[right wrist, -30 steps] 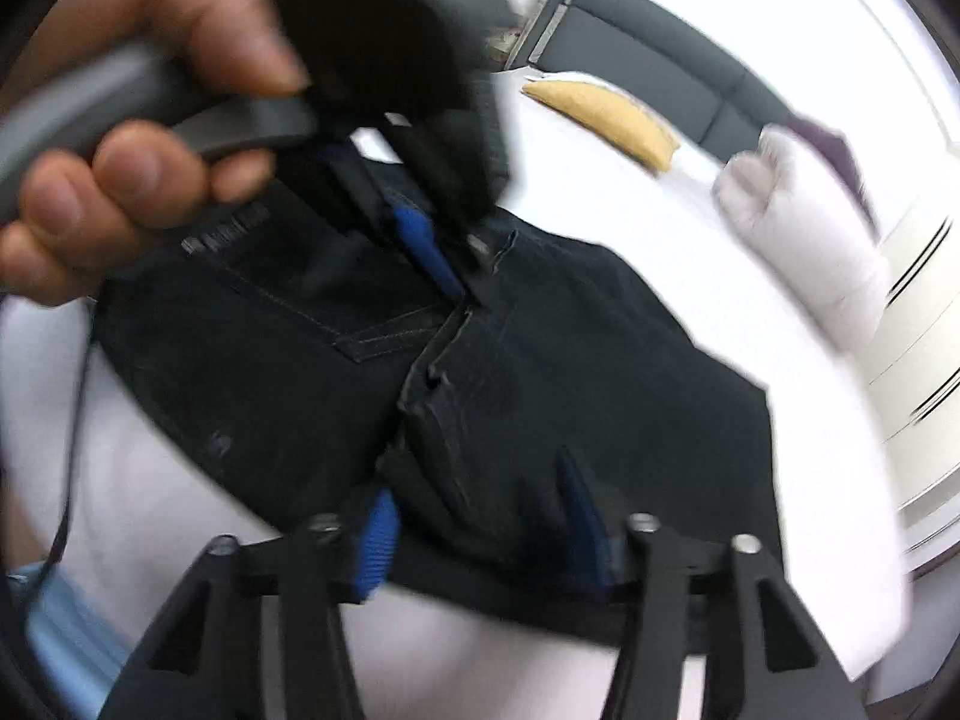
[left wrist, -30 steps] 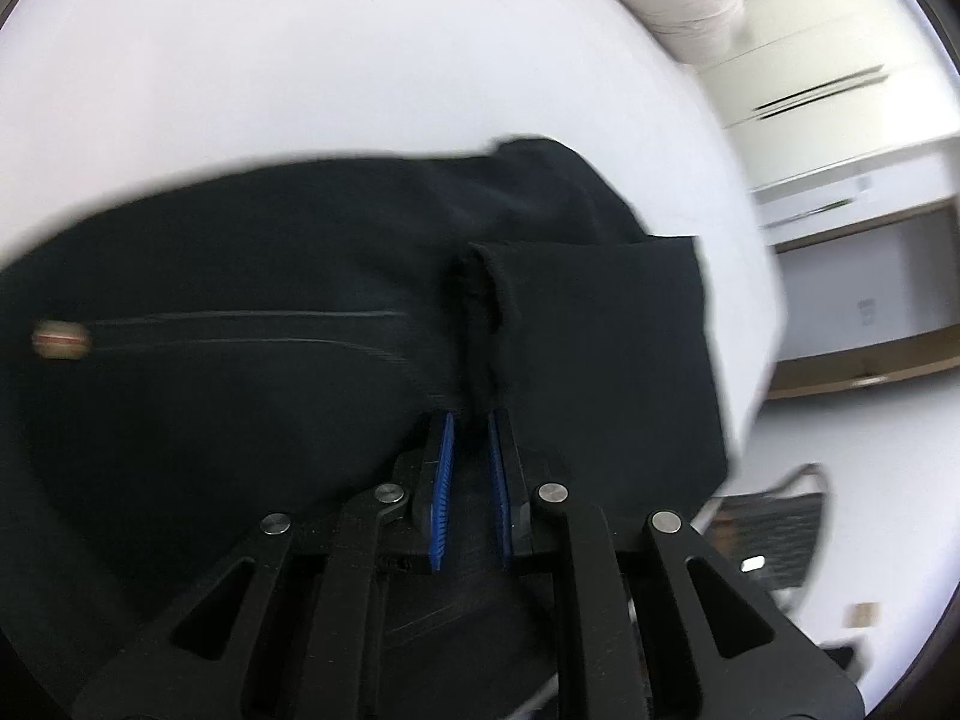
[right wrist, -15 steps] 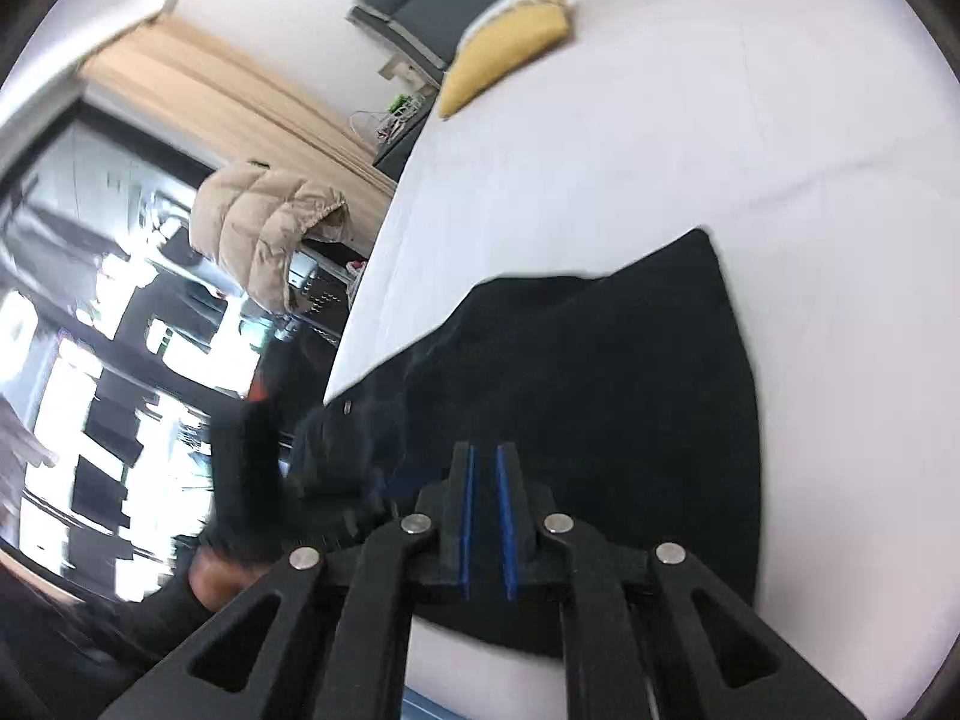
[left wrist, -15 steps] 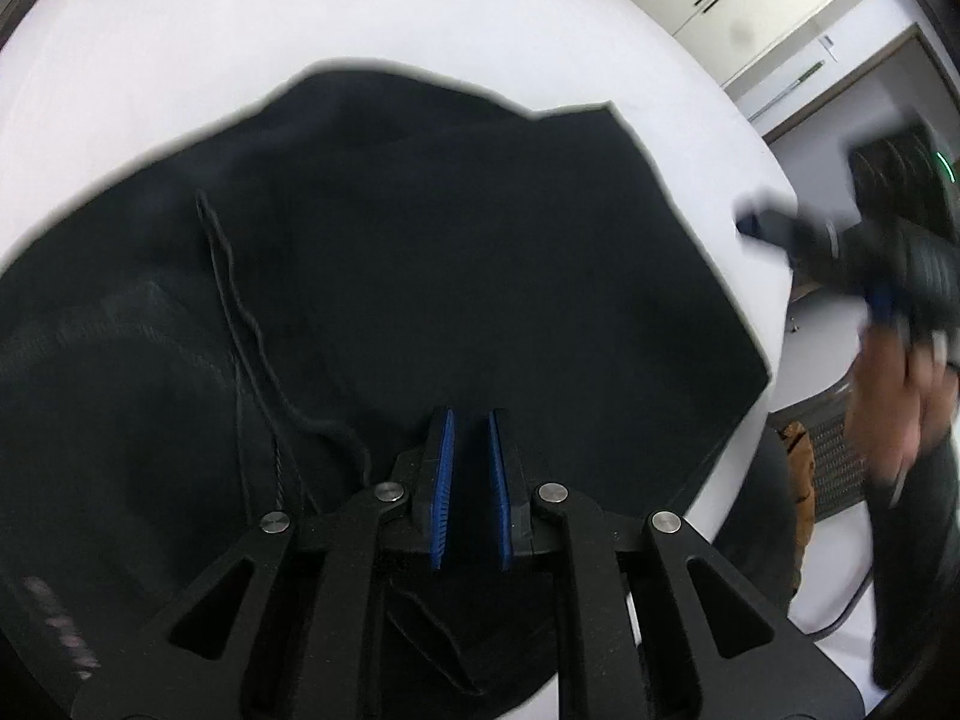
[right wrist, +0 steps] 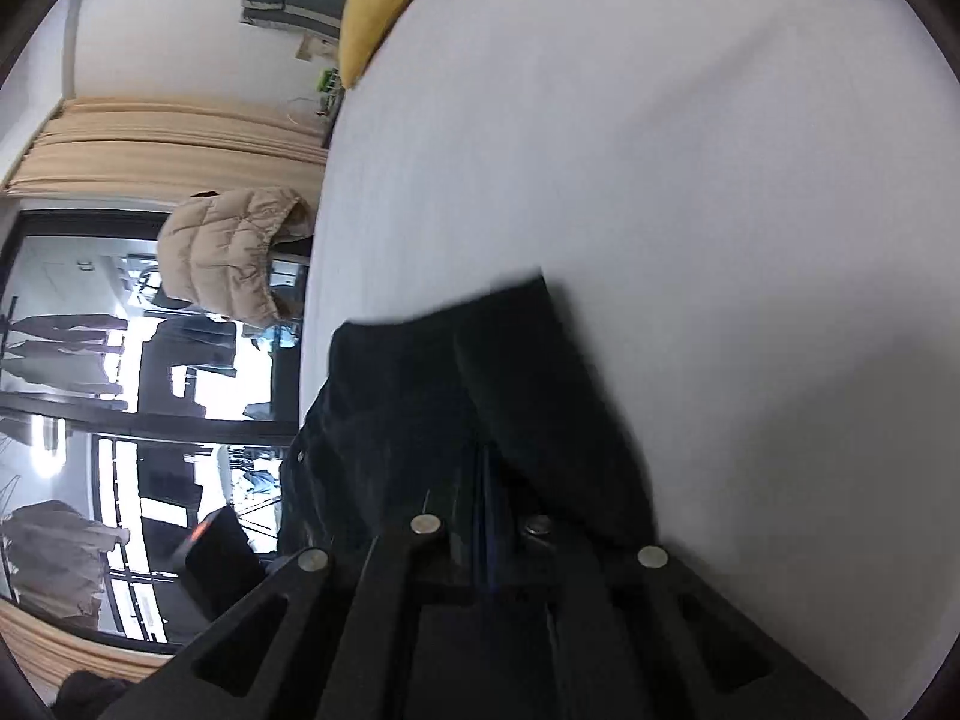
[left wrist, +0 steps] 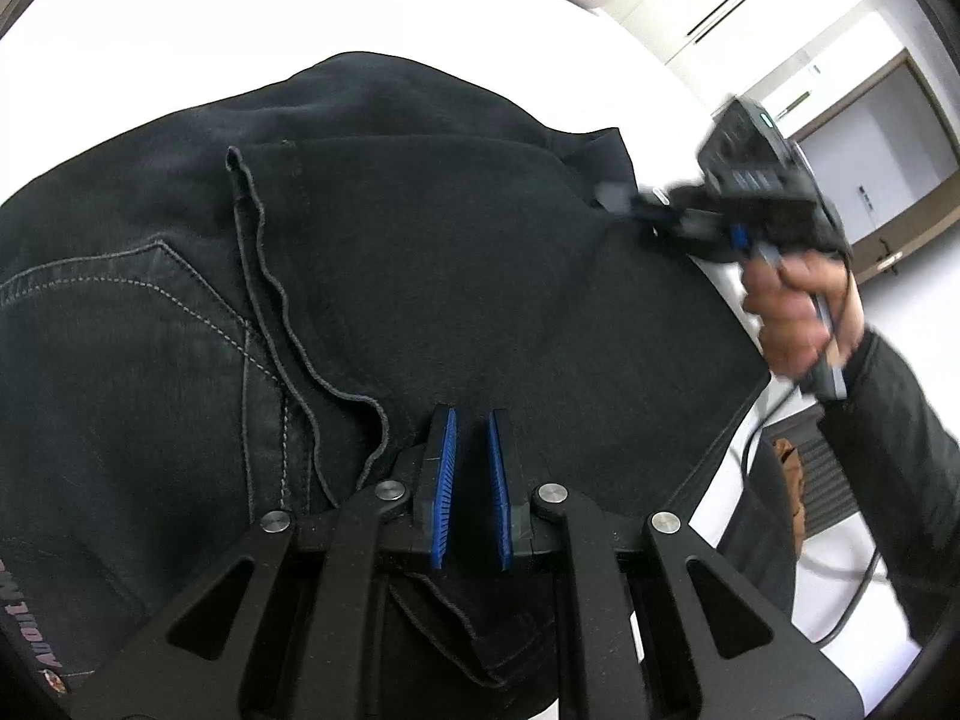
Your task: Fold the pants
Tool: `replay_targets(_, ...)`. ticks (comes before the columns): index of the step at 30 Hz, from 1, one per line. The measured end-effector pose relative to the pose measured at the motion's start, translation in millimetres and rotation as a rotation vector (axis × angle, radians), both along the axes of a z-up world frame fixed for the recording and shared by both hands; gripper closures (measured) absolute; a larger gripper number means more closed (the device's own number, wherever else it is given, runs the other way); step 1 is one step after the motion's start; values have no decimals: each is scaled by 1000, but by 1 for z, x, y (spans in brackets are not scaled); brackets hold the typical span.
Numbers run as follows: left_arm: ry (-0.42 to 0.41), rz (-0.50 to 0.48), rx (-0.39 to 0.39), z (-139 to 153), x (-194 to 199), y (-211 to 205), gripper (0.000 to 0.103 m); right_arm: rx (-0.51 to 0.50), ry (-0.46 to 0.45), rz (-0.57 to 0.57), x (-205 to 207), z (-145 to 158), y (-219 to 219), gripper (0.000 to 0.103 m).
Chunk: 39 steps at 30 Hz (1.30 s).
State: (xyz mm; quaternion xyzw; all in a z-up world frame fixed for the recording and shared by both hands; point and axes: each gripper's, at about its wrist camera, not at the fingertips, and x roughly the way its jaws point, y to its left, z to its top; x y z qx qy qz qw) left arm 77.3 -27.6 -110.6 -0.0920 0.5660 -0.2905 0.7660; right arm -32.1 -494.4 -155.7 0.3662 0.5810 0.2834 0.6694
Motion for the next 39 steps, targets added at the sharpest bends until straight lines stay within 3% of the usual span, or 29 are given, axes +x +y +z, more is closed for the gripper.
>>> replay_targets(9, -9, 8, -16, -1, -3, 12, 92, 23, -11, 23, -101, 9, -15, 101)
replay_targets(14, -17, 13, -19, -2, -7, 14, 92, 77, 0, -35, -138, 3, -28, 103)
replay_targets(17, -22, 23, -29, -1, -11, 19, 92, 27, -8, -26, -153, 13, -26, 102)
replay_targets(18, -23, 25, -30, 0, -12, 21, 92, -5, -23, -27, -157, 21, -25, 97)
replay_targets(22, -27, 37, -22, 6, -16, 27, 92, 83, -153, -101, -158, 60, -16, 92)
replay_targets(23, -27, 40, -16, 7, -18, 28, 92, 116, -185, -129, -154, 67, -13, 85)
replay_targets(25, -30, 43, -3, 10, -20, 29, 92, 144, -213, -168, -141, 71, -6, 84)
replay_targets(27, -36, 42, 13, 14, -24, 30, 92, 140, -175, -192, -125, 59, 5, 84)
replay_targets(29, -40, 45, 23, 16, -27, 32, 92, 124, -77, -220, -110, 34, 15, 84)
replay_targets(31, -50, 48, 34, 22, -32, 34, 92, 17, 42, -241, -101, 5, 25, 103)
replay_targets(32, -59, 49, 44, 26, -35, 37, 92, -5, 66, -256, -100, -6, 27, 103)
replay_targets(34, -86, 60, 74, 36, -44, 45, 92, 20, 49, -281, -100, -8, 26, 103)
replay_targets(39, -113, 174, 126, 53, -71, 93, 92, -37, 30, -288, -99, 1, 35, 103)
